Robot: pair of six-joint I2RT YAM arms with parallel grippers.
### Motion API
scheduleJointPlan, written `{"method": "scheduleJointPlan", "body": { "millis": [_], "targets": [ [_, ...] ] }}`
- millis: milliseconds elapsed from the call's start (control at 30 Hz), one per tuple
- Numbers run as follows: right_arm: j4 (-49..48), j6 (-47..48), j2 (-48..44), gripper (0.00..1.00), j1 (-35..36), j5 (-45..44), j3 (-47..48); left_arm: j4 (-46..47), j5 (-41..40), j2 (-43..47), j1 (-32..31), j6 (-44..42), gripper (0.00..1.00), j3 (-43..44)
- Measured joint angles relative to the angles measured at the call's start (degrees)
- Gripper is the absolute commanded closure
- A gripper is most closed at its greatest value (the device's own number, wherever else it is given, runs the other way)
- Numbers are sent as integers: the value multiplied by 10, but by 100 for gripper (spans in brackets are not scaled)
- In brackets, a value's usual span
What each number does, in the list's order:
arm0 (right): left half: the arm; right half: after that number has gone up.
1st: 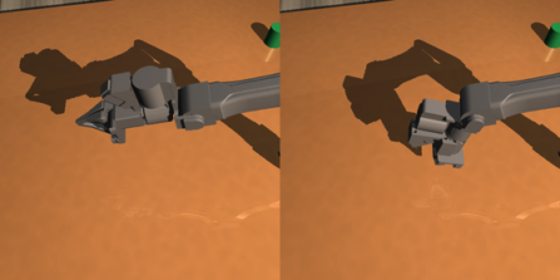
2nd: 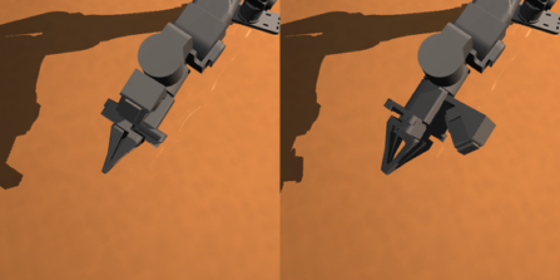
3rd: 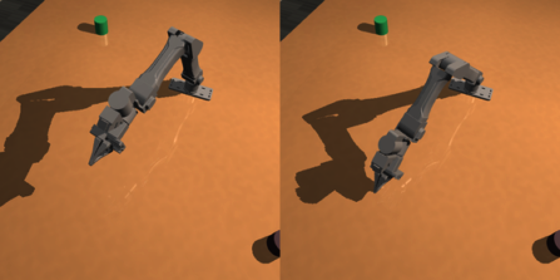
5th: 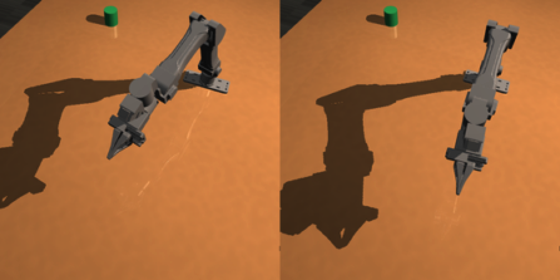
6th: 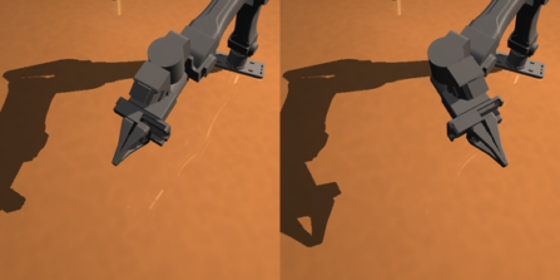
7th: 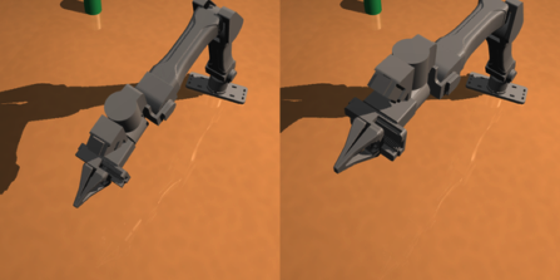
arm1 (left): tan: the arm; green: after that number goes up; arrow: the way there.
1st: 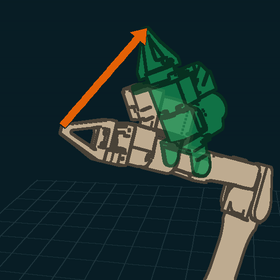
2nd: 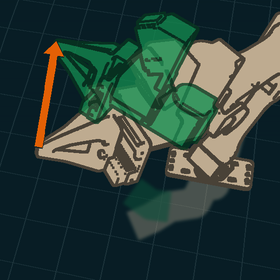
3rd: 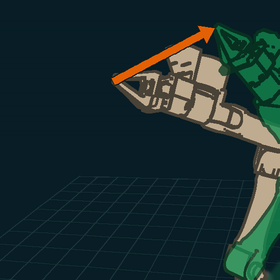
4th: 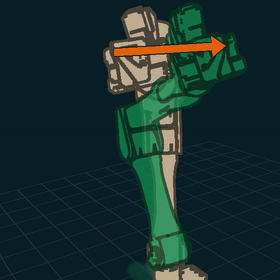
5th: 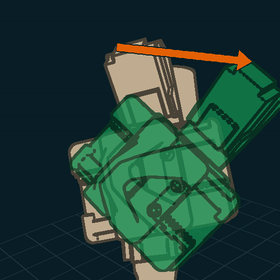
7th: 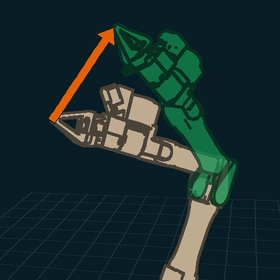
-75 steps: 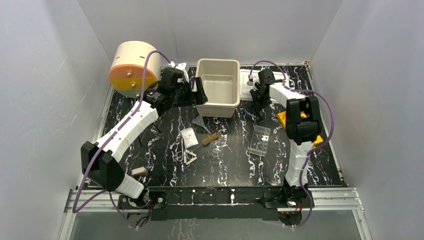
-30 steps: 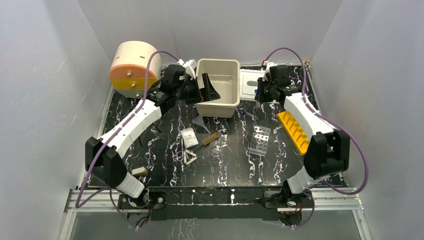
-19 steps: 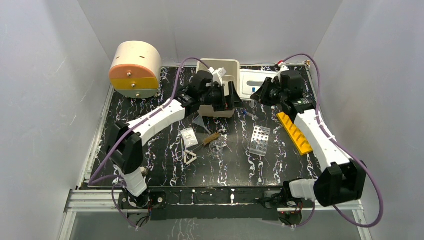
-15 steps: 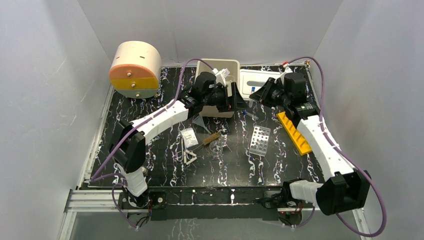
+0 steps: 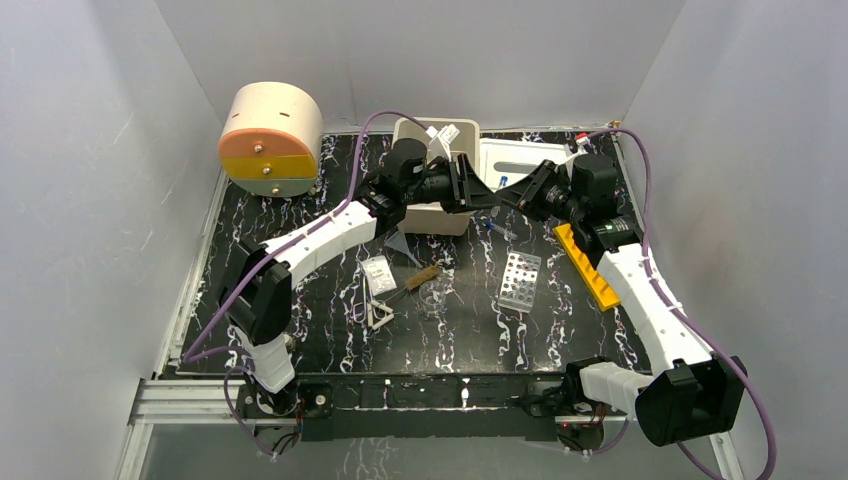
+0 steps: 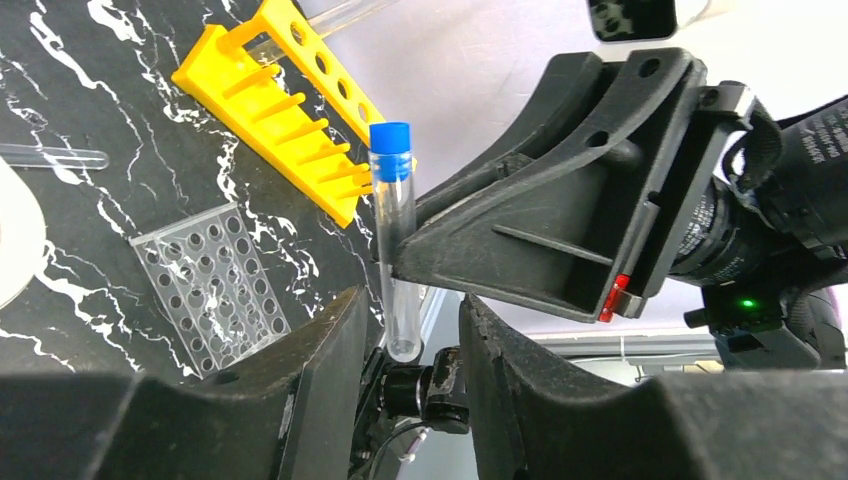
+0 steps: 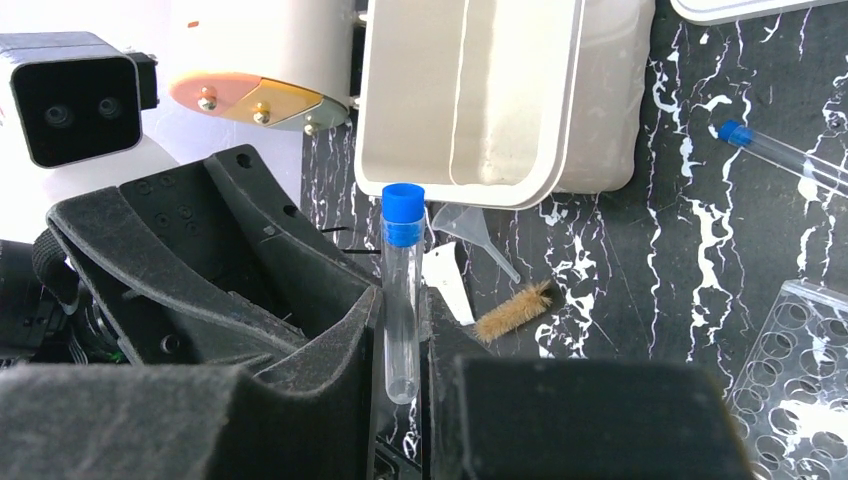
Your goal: Organize the chemistry lab equipment
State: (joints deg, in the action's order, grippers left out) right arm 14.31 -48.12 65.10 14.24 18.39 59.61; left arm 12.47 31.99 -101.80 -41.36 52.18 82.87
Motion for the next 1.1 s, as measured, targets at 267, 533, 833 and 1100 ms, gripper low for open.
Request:
{"method": "scheduleJointPlan", "body": {
  "millis": [267, 533, 833, 1100],
  "targets": [
    [-16, -34, 0, 80, 0, 1, -7, 21, 21, 0, 0, 10, 61, 0],
    [-27, -54, 0, 80, 0, 0, -9, 24, 29, 0, 0, 5, 73, -23],
    [-30, -57, 3, 79, 0, 5, -9, 24, 34, 0, 0, 2, 78, -23],
    [-41, -57, 5, 69, -1, 16, -9, 1, 36, -2, 1, -7, 99, -5]
  ]
}}
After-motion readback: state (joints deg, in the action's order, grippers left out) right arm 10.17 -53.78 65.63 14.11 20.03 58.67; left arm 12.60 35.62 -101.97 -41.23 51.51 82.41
